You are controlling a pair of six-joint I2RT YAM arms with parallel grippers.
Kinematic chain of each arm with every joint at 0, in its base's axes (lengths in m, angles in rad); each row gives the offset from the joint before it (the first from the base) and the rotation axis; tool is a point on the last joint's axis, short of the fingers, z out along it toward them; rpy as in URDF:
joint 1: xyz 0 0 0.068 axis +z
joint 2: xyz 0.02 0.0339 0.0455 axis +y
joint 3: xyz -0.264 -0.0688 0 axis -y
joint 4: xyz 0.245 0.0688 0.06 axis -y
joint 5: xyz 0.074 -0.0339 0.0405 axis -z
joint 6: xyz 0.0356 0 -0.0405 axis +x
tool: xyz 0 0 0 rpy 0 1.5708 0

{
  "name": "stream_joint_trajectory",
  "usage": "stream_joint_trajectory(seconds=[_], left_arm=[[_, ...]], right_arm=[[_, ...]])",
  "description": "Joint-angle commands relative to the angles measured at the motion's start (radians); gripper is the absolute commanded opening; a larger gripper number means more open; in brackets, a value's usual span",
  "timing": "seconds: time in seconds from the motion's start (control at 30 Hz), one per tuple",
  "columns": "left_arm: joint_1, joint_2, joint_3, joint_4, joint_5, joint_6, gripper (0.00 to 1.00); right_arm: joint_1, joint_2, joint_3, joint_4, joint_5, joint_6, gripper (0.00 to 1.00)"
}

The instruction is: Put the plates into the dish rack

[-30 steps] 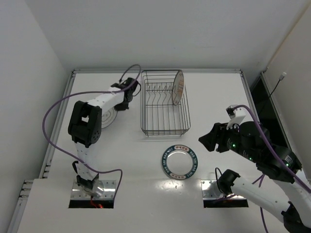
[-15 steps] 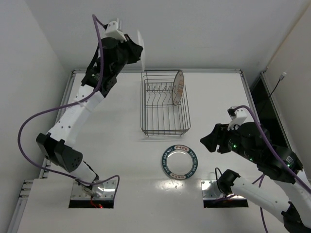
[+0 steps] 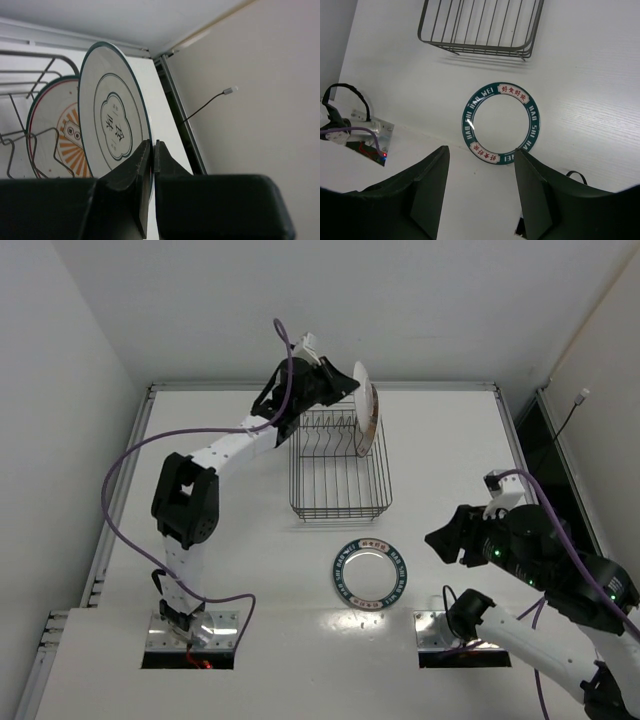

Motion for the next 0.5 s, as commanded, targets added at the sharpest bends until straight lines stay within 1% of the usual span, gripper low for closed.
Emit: stream_joint_trajectory(seconds=[0.0, 0.13, 0.27, 0.47], left_arm=[[-0.024, -0.039, 0.057, 0.132, -0.011, -0.029, 0.0], [-0.033, -0.039, 0.011, 0.131, -0.034, -0.029, 0.0], [-0.033, -0.063, -0.023, 0.11, -0.054, 0.01, 0.0], [-0.033, -0.063, 0.026, 0.033, -0.085, 0.074, 0.0]], right_arm=[[0.0, -0.015, 0.042, -0.044, 0.036, 0.012, 0.52], [0.0, -0.035, 0.052, -0.068, 0.048, 0.012, 0.52], [0.0, -0.056, 0.052, -0.078, 0.048, 0.022, 0.52], [0.0, -0.086, 0.041, -0.096, 0.048, 0.042, 0.52]])
